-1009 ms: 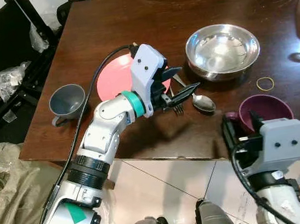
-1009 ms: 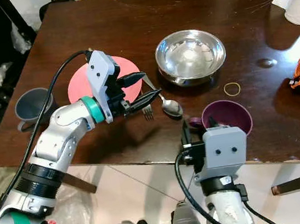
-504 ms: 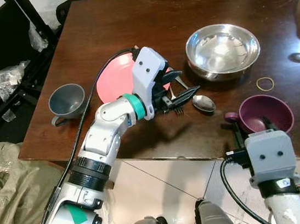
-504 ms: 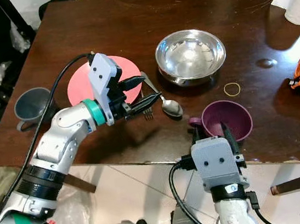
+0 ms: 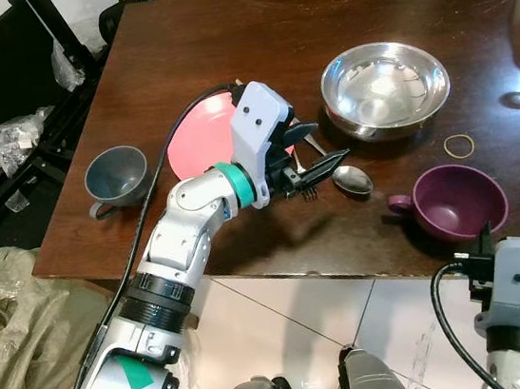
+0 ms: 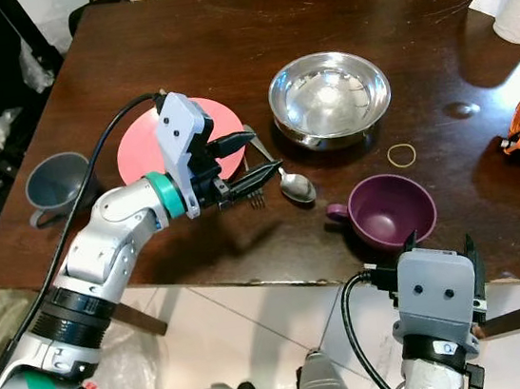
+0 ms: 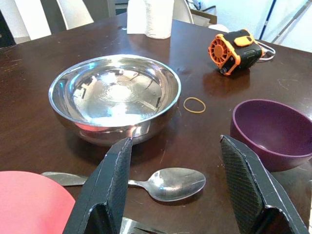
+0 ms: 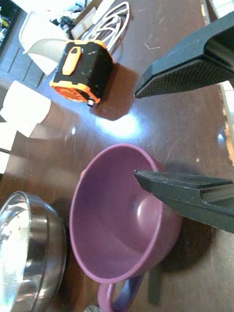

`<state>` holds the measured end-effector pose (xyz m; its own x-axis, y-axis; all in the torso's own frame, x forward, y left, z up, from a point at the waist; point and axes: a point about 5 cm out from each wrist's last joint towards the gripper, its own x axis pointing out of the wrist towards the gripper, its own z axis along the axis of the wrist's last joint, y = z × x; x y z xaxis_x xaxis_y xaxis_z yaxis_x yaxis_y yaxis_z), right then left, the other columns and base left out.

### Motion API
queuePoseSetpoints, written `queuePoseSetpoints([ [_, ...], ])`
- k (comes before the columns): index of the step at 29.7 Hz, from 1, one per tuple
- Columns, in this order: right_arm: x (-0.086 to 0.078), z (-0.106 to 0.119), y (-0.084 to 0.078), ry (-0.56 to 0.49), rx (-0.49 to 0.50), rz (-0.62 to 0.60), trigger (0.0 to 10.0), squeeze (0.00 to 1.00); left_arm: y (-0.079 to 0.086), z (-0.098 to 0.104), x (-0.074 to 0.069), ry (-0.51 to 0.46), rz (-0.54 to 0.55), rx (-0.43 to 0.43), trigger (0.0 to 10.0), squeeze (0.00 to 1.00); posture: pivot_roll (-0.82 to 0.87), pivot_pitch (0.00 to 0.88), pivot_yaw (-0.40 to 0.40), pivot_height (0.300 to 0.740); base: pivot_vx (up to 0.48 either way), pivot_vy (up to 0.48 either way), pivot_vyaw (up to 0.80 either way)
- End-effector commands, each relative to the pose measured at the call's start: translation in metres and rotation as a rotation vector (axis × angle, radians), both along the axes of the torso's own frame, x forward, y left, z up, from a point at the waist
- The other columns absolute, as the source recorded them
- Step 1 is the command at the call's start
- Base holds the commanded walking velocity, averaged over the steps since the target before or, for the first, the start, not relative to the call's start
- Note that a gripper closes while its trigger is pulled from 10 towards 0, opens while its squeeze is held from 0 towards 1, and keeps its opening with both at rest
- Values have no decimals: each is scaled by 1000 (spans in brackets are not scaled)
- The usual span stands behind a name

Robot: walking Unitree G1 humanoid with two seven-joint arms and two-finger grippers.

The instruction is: Setting the table

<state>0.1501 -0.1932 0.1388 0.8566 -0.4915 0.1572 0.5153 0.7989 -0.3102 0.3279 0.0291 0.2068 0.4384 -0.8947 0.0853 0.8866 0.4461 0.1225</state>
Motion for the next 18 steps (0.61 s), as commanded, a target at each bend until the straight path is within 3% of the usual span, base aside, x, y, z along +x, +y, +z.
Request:
queuePoseSetpoints([
  [1, -3, -9, 3, 24, 29, -12, 10000, 0, 2, -3, 0, 6, 1, 19, 10000, 0, -138, 81, 169, 740, 0, 0, 0],
  [2, -3, -9, 3, 24, 29, -12, 10000, 0, 2, -3, 0, 6, 1, 19, 10000, 0, -138, 81, 169, 740, 0, 0, 0],
  [3, -3, -16, 6, 29, 108, -24, 10000, 0, 1, -3, 0, 7, 0, 19, 10000, 0, -132, 83, 171, 740, 0, 0, 0],
  [6, -3, -16, 6, 29, 108, -24, 10000, 0, 1, -3, 0, 7, 0, 19, 10000, 0, -132, 83, 171, 740, 0, 0, 0],
  [7, -2, -24, 8, 32, 185, -33, 10000, 0, 1, -3, 0, 7, 0, 19, 10000, 0, -130, 85, 173, 740, 0, 0, 0],
  [9, -2, -24, 8, 32, 185, -33, 10000, 0, 1, -3, 0, 7, 0, 19, 10000, 0, -130, 85, 173, 740, 0, 0, 0],
  [10, 0, -32, 10, 39, 264, -37, 10000, 0, 0, -3, -1, 7, -1, 20, 10000, 0, -123, 86, 174, 740, 0, 0, 0],
  [12, 0, -32, 10, 39, 264, -37, 10000, 0, 0, -3, -1, 7, -1, 20, 10000, 0, -123, 86, 174, 740, 0, 0, 0],
  [13, 3, -36, 11, 37, 317, -37, 10000, 0, 0, -3, 0, 7, -1, 21, 10000, 0, -122, 86, 174, 740, 0, 0, 0],
  [18, 3, -36, 11, 37, 317, -37, 10000, 0, 0, -3, 0, 7, -1, 21, 10000, 0, -122, 86, 174, 740, 0, 0, 0],
])
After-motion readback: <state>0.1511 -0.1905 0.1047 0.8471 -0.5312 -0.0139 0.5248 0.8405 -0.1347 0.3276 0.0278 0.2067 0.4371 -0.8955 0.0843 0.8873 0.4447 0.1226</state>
